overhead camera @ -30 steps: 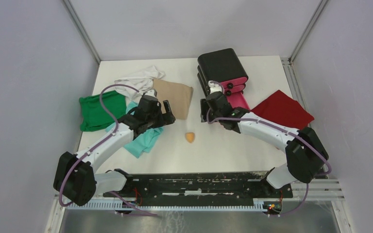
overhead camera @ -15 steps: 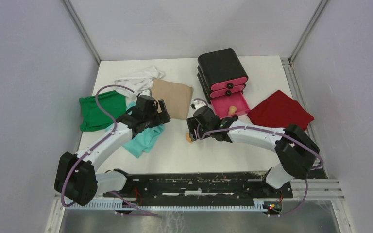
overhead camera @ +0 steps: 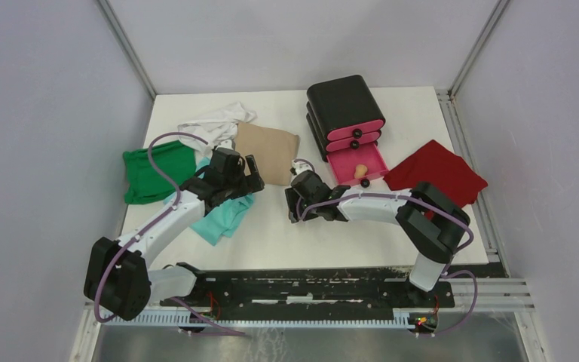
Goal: Organize the makeup
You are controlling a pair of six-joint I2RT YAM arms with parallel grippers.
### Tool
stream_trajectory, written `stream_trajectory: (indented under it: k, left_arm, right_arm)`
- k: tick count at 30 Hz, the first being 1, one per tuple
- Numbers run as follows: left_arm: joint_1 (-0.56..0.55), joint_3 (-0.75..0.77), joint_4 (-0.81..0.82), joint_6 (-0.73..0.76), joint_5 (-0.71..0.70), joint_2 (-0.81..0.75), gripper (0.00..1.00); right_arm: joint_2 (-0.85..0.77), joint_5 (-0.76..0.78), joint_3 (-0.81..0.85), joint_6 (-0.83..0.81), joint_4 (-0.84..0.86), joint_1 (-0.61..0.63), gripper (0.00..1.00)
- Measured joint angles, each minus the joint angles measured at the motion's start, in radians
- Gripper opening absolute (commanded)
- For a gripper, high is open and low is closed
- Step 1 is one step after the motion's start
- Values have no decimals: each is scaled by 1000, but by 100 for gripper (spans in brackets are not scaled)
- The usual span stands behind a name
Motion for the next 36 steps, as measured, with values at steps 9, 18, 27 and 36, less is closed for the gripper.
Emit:
stream_trajectory:
  k: [9,18,27,36]
  left_arm:
    - [0,-2,0,0,6,0,99]
    - [0,-5,0,0,8,0,99]
    - [0,-6,1,0,25,0,99]
    - [0,-12,4,1,35,-7,99]
  right_arm:
    - [10,18,13,5,7,3,21]
    - [-143,179,13,-38,-64,-3,22]
    - [-229,274,13,-98,-102,-212,26]
    - [-168,285,29,-115,-119,-350,50]
